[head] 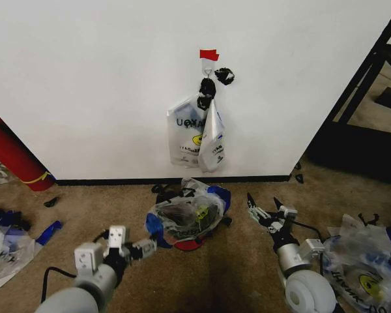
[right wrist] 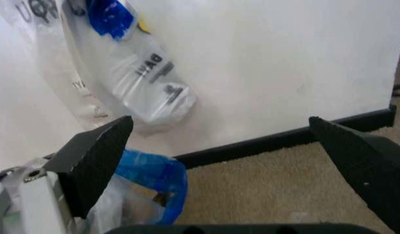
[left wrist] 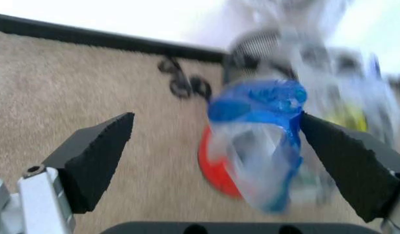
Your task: Pick up the garbage bag from the wall and place it over the trash bin.
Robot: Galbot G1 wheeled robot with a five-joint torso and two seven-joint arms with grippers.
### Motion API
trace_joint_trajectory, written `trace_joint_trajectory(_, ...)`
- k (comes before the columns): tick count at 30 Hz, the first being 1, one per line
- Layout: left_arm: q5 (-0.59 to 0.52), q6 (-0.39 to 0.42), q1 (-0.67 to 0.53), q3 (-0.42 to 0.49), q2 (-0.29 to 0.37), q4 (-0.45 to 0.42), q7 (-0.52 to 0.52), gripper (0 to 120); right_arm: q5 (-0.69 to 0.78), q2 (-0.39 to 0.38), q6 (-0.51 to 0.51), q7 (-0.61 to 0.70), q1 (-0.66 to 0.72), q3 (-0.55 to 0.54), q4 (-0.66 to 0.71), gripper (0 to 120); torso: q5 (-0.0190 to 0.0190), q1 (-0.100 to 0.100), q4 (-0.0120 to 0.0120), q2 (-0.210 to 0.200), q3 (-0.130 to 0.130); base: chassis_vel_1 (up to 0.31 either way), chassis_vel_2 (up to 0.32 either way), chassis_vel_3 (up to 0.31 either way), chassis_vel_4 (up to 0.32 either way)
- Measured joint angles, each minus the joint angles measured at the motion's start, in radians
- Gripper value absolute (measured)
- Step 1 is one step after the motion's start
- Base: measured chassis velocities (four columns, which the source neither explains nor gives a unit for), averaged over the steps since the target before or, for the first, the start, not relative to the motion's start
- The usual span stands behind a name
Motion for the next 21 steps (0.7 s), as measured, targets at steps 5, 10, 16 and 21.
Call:
trace_joint_trajectory(5, -0.104, -0.024, -0.091, -0.078, -0.034, 0.059, -0.059, 100, 0.0, -0.003, 0.0, 0.0, 0.004, -0.005, -0.003, 100, -0.0001, 0.0, 0.0001, 0.0, 0.0, 0.0, 0.0, 0.0, 0.0)
trace_joint_trajectory(10, -0.13, -0.003, -0.104, -0.126, -0.035, 0.085, -0.075, 100, 0.0, -0.009, -0.004, 0.001, 0.015, -0.017, -0.008, 100, 0.0001, 0.0, 0.0003, 0.0, 0.0, 0.0, 0.0, 0.0, 0.0)
trace_joint_trajectory(16, -0.05, 0.015, -0.077, -0.138, -0.033, 0.102, -0.068, 100, -0.003, -0.007, -0.008, 0.005, 0.029, -0.037, -0.009, 100, 0.0, 0.0, 0.0002, 0.0, 0.0, 0.0, 0.0, 0.0, 0.0)
trace_joint_trajectory(21, 0.033, -0.013, -0.041, -0.149, -0.034, 0.103, -0.04, 100, -0.014, -0.002, -0.01, 0.008, 0.039, -0.057, -0.009, 100, 0.0, 0.0, 0.0003, 0.0, 0.0, 0.0, 0.0, 0.0, 0.0)
